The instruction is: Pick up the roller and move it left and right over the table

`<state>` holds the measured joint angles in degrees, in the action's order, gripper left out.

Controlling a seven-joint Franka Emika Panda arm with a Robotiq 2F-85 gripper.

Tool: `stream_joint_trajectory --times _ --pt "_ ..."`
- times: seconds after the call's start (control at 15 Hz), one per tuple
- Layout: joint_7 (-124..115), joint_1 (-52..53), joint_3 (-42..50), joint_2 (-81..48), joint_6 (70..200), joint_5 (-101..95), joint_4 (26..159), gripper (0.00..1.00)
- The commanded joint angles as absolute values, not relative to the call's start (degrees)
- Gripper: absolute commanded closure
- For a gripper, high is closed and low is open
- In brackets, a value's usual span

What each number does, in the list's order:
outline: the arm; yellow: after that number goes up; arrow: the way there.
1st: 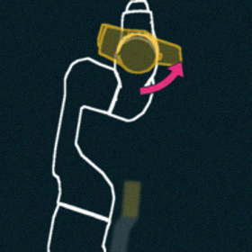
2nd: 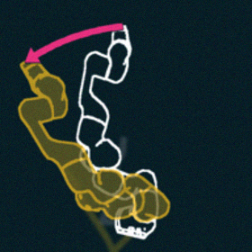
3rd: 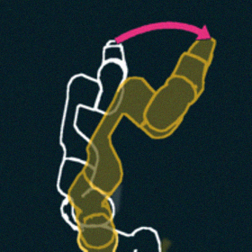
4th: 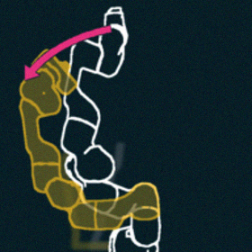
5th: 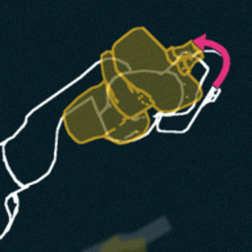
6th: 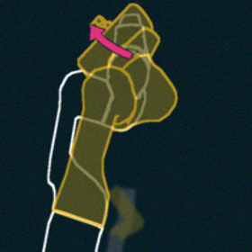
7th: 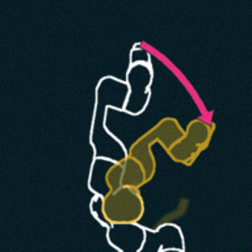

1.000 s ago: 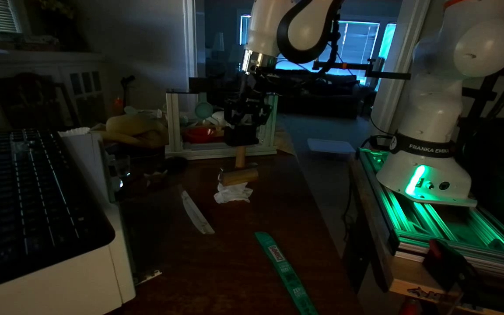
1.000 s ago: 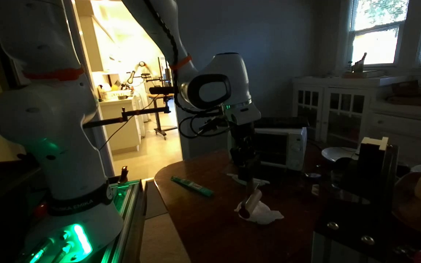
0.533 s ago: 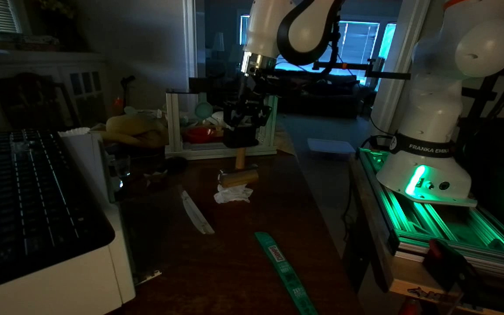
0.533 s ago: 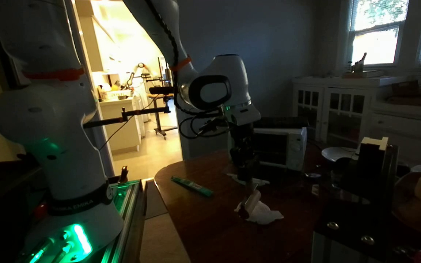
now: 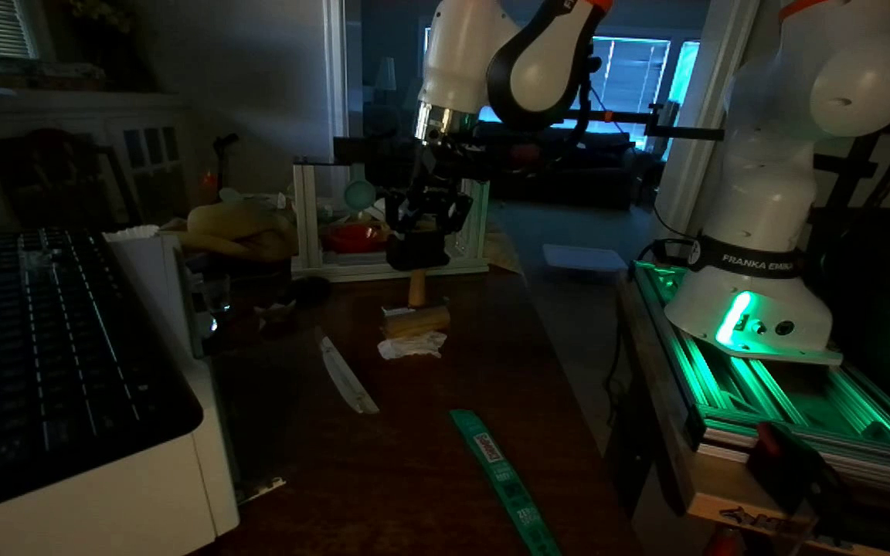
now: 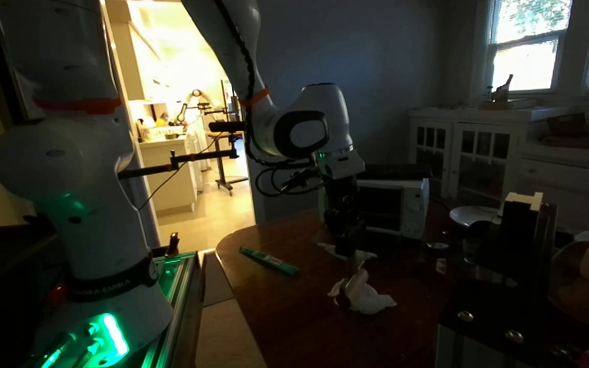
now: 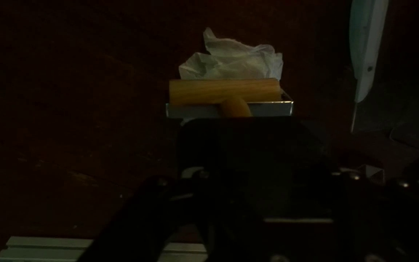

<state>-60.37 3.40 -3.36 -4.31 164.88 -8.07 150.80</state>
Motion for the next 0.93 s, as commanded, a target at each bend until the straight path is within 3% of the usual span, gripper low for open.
stream_joint_trajectory --times 0.0,0.87 --pt "-63.1 5.5 -1.4 -7.3 168.1 -8.9 149.1 0.66" --pt "-64.2 9.0 4.0 -12.6 169.2 -9.1 146.0 0.66"
